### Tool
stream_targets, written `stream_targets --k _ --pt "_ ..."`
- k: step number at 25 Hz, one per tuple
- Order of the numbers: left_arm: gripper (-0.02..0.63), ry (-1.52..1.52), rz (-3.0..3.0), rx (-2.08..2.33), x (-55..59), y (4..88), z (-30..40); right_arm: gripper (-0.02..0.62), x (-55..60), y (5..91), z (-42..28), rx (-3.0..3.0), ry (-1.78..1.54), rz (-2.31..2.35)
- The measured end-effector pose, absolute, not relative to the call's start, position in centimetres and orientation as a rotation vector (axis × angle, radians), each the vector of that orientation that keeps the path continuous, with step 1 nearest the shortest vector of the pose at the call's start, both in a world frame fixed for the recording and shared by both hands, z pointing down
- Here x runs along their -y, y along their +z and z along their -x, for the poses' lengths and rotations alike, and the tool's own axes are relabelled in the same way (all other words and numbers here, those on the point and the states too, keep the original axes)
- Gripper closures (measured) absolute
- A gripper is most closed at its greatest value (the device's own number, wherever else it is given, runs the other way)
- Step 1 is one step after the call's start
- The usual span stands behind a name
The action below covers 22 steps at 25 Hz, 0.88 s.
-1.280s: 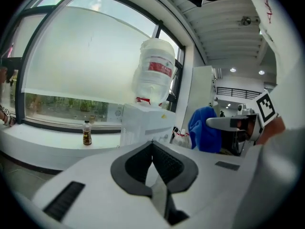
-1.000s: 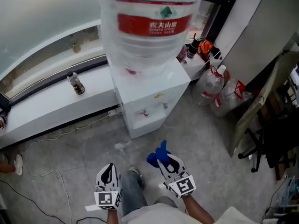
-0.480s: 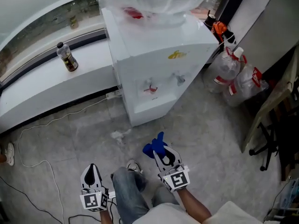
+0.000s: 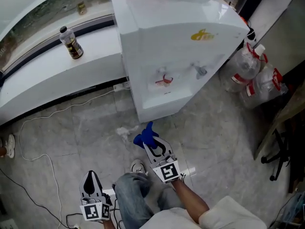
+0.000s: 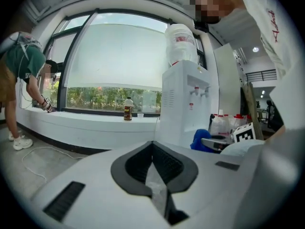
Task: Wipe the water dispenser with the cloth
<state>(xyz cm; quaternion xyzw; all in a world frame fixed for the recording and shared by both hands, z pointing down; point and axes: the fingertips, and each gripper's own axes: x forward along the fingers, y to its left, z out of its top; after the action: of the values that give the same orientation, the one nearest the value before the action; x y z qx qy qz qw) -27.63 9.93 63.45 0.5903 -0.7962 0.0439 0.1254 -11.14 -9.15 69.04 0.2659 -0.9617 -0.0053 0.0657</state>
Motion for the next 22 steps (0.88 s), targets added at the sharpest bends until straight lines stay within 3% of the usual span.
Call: stream_targets --k 22 --pt "0.594 0.078 -1.869 2.304 3.0 66.8 31.8 0.482 15.2 72.4 16.2 2.904 0.024 -0.785"
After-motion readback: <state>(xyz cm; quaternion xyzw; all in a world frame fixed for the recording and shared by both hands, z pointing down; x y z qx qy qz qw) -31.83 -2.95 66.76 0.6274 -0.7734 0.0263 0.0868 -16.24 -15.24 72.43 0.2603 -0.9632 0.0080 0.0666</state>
